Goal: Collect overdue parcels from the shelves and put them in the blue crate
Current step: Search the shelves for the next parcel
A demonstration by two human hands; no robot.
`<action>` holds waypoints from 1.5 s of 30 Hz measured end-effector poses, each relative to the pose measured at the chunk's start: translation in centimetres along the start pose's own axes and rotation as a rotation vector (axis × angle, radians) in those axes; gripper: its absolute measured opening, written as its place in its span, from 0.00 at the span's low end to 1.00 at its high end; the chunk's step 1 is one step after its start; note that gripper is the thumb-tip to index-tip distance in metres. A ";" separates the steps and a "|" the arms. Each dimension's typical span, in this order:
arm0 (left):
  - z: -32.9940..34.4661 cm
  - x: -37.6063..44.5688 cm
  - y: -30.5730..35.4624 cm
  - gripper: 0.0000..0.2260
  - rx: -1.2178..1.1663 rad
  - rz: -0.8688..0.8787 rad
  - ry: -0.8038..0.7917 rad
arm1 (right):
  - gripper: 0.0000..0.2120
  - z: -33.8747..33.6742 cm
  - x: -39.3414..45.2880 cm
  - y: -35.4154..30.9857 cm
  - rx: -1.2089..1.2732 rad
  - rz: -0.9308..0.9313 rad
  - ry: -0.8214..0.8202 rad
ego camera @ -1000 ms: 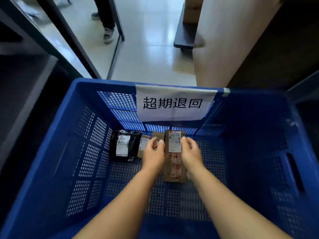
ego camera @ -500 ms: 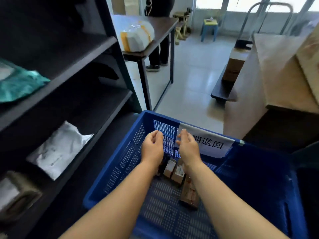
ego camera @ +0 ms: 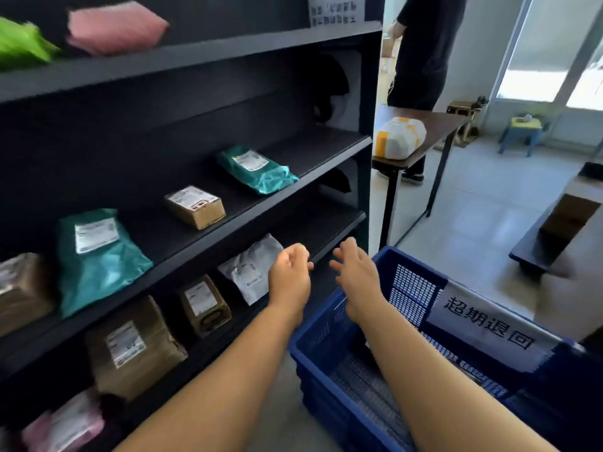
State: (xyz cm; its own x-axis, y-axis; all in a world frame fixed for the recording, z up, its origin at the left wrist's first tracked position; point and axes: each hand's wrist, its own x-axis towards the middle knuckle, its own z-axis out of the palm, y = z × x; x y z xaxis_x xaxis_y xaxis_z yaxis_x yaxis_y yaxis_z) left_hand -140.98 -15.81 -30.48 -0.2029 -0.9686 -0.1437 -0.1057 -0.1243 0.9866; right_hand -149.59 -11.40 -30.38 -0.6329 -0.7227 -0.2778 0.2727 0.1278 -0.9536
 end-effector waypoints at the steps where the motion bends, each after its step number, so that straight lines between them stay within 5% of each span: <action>1: -1.7 -0.3 0.6 0.09 -0.013 0.006 0.034 | 0.12 1.5 -0.9 -0.4 -0.005 -0.003 -0.040; 18: -27.1 -6.7 6.2 0.08 -0.221 0.095 0.677 | 0.14 25.0 -14.3 -1.2 -0.142 -0.013 -0.704; 30: -43.5 -20.2 4.4 0.08 -0.271 0.085 1.104 | 0.15 36.5 -31.7 3.7 -0.276 0.039 -1.126; 37: -54.7 -29.7 3.1 0.08 -0.280 0.106 1.239 | 0.19 42.4 -45.4 7.2 -0.301 0.075 -1.256; 45: -65.9 -39.7 1.1 0.07 -0.295 0.130 1.371 | 0.12 48.0 -59.2 11.0 -0.279 0.065 -1.356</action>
State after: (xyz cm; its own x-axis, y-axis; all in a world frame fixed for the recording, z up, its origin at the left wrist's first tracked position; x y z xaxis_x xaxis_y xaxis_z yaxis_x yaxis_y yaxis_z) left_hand -68.87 8.27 -18.62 0.9192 -0.3925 -0.0319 0.0801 0.1070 0.9910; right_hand -74.30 0.18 -18.88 0.6106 -0.7782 -0.1468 0.0201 0.2005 -0.9795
